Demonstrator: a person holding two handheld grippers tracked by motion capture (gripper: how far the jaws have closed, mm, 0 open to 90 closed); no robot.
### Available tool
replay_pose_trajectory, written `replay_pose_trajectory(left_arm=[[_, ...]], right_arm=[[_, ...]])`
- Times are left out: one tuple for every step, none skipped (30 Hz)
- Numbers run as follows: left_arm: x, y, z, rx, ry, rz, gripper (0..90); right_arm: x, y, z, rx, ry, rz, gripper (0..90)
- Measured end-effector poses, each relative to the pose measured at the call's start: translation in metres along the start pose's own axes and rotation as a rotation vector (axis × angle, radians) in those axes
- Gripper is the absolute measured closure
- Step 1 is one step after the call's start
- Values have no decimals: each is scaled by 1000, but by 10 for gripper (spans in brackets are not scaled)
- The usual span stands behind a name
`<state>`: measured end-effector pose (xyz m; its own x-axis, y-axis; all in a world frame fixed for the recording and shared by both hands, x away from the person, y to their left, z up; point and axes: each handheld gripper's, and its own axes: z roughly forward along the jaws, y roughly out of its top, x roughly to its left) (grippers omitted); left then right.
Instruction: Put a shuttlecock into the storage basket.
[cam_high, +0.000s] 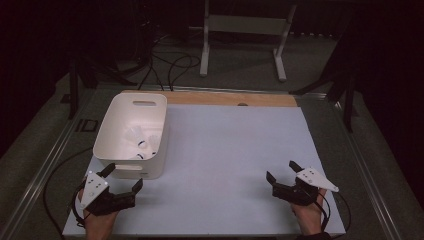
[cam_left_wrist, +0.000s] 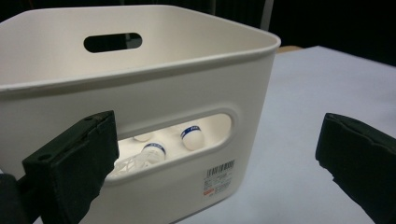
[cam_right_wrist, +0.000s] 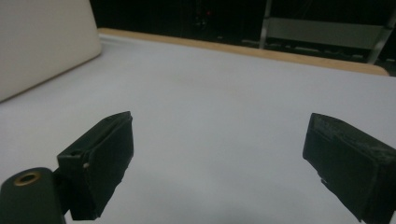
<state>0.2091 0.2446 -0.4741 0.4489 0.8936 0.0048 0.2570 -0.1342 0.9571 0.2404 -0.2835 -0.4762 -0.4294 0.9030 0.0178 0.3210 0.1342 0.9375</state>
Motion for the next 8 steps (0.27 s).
replay_pose_trajectory(left_arm=[[0,-1,1,2,2,4,0],[0,-1,1,6,5,6,0],[0,-1,2,9,9,6,0],[1,-2,2,10,12,3,0],[1,-2,2,9,14,0,0],[1,-2,2,9,16,-3,0],[1,-2,1,9,18,-3,0],[1,-2,1,9,18,-3,0]], right_arm=[[0,0,-1,-6,-6,5,86],[-1,1,-1,-14,0,3,85],[0,1,-1,-20,-2,8,86],[0,1,-2,-25,-4,5,86],[1,2,-2,-25,-3,6,85],[1,2,-2,-26,-2,4,86],[2,2,-2,-30,2,6,85],[2,2,-2,-31,-1,2,86]])
